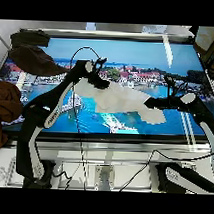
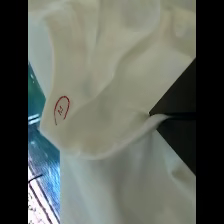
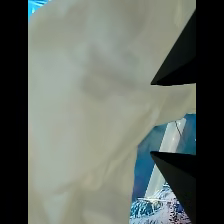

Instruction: Fold the shirts.

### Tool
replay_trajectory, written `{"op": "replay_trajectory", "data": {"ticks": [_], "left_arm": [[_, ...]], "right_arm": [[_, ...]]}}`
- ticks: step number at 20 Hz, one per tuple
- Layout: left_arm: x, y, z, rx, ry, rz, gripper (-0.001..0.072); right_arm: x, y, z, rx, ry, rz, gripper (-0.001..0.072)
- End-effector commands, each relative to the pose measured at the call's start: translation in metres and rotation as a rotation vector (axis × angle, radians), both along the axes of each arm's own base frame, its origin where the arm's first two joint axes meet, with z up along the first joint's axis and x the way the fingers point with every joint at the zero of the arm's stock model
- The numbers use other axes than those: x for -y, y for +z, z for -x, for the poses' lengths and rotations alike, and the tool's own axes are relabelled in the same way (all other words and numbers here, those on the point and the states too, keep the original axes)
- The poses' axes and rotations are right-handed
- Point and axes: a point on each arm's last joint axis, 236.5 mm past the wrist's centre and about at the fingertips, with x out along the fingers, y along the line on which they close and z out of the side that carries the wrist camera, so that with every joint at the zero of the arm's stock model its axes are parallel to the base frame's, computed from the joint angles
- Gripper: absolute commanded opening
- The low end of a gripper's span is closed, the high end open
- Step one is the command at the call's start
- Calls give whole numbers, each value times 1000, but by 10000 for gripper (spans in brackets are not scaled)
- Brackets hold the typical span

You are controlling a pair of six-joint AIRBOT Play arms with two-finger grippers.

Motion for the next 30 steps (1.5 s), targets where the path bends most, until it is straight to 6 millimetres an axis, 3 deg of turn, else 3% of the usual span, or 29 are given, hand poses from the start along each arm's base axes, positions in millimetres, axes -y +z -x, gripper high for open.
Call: {"op": "replay_trajectory", "data": {"ticks": [1, 3, 5, 7, 9, 13, 18, 21, 22, 24, 25, 28, 30], "left_arm": [[26, 46, -12, 71, -28, 117, 12], [44, 104, -30, 189, 8, 252, 11], [58, 183, -44, 325, 78, 440, 11], [59, 256, -43, 441, 115, 574, 11], [55, 306, -26, 522, 84, 609, 10], [51, 386, 17, 672, 19, 653, 10], [52, 464, 48, 867, 35, 744, 9], [75, 467, 69, 858, -10, 771, 8], [81, 477, 74, 880, -4, 804, 8], [84, 514, 80, 966, 66, 927, 7], [85, 524, 84, 989, 78, 955, 7], [95, 520, 94, 1000, 26, 926, 7], [75, 540, 88, 1153, 41, 875, 8]], "right_arm": [[1, -1, 0, 1, 8, 10, 485], [3, -3, 4, -10, 19, 27, 485], [-3, -5, 14, -53, 38, 2, 485], [-15, -6, 34, -127, 80, -46, 484], [-34, -3, 45, -161, 109, -126, 436], [-68, -5, 56, -160, 159, -194, 428], [-127, -17, 91, -196, 274, -230, 427], [-155, -21, 93, -131, 324, -192, 428], [-162, -21, 93, -118, 330, -187, 427], [-169, -21, 96, -116, 337, -185, 428], [-170, -21, 97, -118, 341, -185, 428], [-168, -23, 99, -123, 350, -177, 427], [-166, -25, 100, -127, 350, -163, 427]]}}
